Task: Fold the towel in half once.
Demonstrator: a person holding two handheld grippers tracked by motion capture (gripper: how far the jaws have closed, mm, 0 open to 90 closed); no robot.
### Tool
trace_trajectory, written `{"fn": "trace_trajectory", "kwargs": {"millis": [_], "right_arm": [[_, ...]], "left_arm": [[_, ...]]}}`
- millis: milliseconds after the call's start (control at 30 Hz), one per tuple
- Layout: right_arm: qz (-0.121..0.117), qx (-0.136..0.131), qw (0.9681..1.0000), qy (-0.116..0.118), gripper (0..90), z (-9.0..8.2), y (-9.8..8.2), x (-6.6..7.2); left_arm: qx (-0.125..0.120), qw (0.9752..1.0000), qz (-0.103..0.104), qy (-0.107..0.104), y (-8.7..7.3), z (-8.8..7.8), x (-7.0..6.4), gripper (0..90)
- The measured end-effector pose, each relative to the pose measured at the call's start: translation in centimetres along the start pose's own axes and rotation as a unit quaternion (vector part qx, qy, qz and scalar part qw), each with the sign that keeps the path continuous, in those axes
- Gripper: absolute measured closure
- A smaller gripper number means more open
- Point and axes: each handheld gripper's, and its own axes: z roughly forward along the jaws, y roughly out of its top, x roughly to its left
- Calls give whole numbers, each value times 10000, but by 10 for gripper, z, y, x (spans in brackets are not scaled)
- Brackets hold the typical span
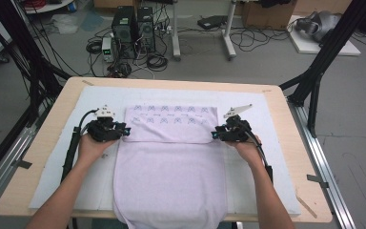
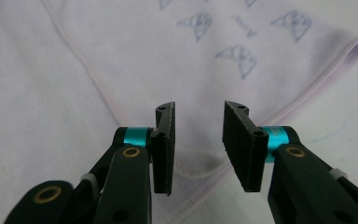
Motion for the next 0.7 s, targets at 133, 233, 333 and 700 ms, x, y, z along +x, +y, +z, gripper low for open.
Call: {"fn": "trace_trajectory", "kwargs": {"millis": [133, 233, 333, 700], "right_arm": [[48, 143, 9999, -30, 631, 7, -11, 1], [121, 30, 9999, -13, 648, 9, -16, 1], [149, 17, 9999, -74, 781, 9, -17, 2], [71, -349, 9994, 44, 876, -13, -11, 8]], "left_arm": [[311, 9993, 144, -129, -8, 6, -4, 632], [365, 9990, 227, -90, -8, 8, -5, 684], [372, 9990, 256, -66, -7, 7, -5, 827], [-113, 9998, 140, -70, 1, -18, -6, 866]]}}
